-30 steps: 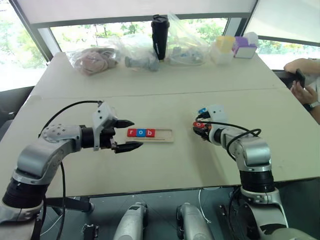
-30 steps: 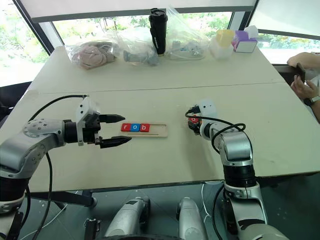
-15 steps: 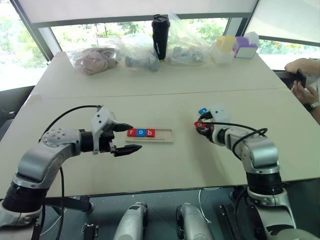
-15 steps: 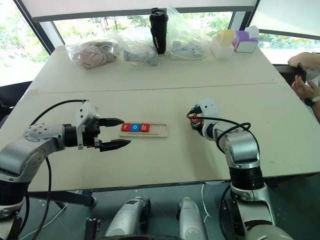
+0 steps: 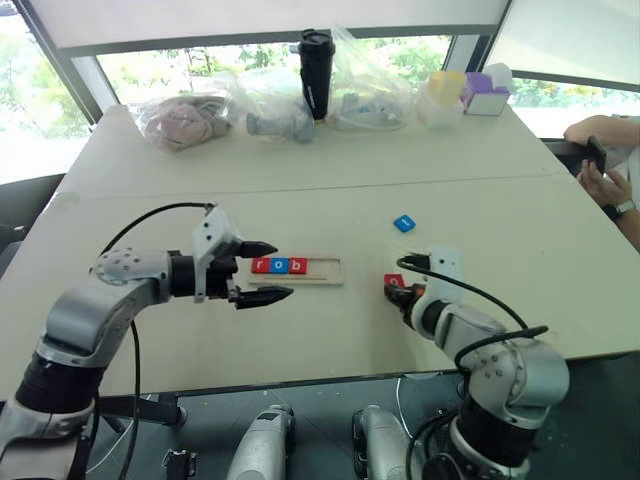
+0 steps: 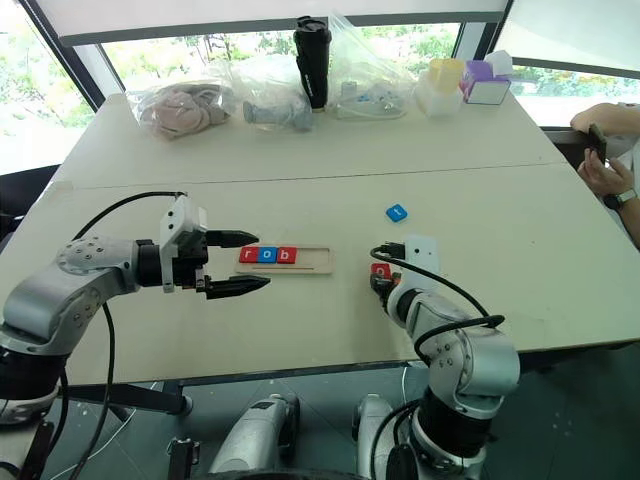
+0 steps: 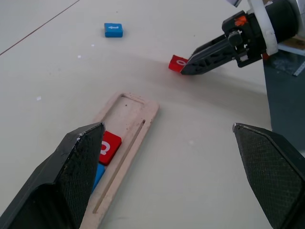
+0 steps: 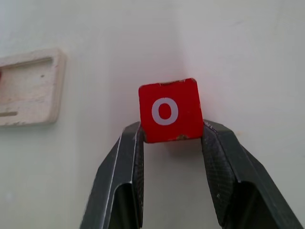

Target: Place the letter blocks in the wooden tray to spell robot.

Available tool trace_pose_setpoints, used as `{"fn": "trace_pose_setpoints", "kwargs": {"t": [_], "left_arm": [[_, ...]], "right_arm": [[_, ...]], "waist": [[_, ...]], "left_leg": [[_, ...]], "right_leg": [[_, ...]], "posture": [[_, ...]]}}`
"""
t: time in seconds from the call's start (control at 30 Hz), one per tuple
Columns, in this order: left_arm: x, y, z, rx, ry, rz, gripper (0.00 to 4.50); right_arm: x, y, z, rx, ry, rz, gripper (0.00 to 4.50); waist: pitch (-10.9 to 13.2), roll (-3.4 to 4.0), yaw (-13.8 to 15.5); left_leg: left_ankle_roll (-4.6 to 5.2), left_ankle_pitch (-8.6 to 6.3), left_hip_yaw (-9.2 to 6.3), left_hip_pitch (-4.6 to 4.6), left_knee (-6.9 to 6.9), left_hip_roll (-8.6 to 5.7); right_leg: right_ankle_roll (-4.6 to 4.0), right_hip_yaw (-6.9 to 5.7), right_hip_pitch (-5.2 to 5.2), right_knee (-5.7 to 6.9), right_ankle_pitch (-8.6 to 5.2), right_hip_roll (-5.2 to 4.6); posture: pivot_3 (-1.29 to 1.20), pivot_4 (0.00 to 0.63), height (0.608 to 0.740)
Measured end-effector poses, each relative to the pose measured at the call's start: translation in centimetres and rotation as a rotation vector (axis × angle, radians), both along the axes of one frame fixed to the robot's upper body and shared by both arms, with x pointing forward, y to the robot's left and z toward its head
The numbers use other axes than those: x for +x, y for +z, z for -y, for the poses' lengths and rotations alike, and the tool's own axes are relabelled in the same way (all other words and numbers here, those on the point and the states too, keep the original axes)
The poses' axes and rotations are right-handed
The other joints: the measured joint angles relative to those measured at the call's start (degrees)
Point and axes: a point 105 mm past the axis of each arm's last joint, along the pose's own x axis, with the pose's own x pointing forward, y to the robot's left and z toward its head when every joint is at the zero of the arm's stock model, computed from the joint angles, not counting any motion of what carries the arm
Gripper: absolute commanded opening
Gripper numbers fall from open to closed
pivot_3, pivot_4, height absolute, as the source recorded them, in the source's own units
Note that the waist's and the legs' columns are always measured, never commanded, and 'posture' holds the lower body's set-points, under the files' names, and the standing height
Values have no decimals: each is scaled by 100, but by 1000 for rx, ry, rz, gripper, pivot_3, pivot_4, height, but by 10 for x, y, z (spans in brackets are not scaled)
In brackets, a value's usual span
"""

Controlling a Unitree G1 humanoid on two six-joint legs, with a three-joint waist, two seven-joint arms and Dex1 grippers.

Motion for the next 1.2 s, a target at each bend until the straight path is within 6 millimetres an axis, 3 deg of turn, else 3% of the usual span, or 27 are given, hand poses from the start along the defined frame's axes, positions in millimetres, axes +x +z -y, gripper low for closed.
{"fn": "trace_pose_setpoints", "kwargs": {"t": [0.03,0.2,0.3,0.37,0.47,0.53,0.6,0.7,0.87,1.0,1.2], "left_arm": [[0,-1,0,1,0,-3,4500],[4,-3,2,12,-1,-14,4500],[5,-2,1,15,1,-10,4500],[5,-3,1,15,3,-11,4500],[6,-5,-1,20,9,-20,4500],[5,-5,-2,21,3,-25,4500],[4,-5,-4,32,-4,-28,4500],[2,-4,-5,42,-20,-30,4500],[-5,0,-8,86,-68,-22,4500],[-10,6,-6,134,-106,20,4500],[-17,4,-6,159,-119,27,4500]], "right_arm": [[0,0,2,-9,-14,0,2240],[0,2,0,-14,-12,7,4470],[-1,3,-2,-40,39,16,4470],[-3,7,5,-157,145,37,4470],[-10,35,26,-383,374,120,4470],[-17,58,24,-493,598,228,4470],[-23,66,29,-592,809,287,4470],[-16,64,35,-550,941,340,4470],[10,44,53,-564,1119,381,4470],[31,28,52,-571,1223,380,4470],[37,12,46,-547,1383,307,4470]], "waist": [[0,0,8],[0,0,6],[0,0,-1],[2,3,10],[6,6,13],[7,6,10],[4,-3,10],[2,-9,-7],[4,-10,3],[6,-10,7],[6,-9,15]], "left_leg": [[0,0,0,0,0,0],[0,0,0,-2,-2,0],[0,0,0,-2,-1,0],[0,0,2,-8,2,-3],[2,0,7,-22,7,-7],[5,-2,6,-22,4,0],[10,-6,8,-21,-1,13],[10,-6,18,-21,1,19],[11,-6,31,-22,10,16],[11,-6,32,-22,10,16],[11,-6,32,-23,7,16]], "right_leg": [[0,0,2,-2,0,0],[0,-1,1,-4,0,0],[0,-1,1,-5,0,0],[0,-1,2,-10,-1,-5],[3,-3,0,-24,-3,-11],[22,-11,2,-34,-14,-6],[25,-21,11,-52,-16,3],[18,-15,13,-59,-10,6],[6,-12,14,-66,-2,-1],[-9,-10,13,-64,10,0],[4,-9,10,-62,16,2]], "posture": [[0,150,740],[0,150,740],[0,150,740],[0,150,740],[0,150,740],[0,150,740],[0,150,740],[0,150,740],[0,150,740],[0,150,740],[0,150,740]]}}
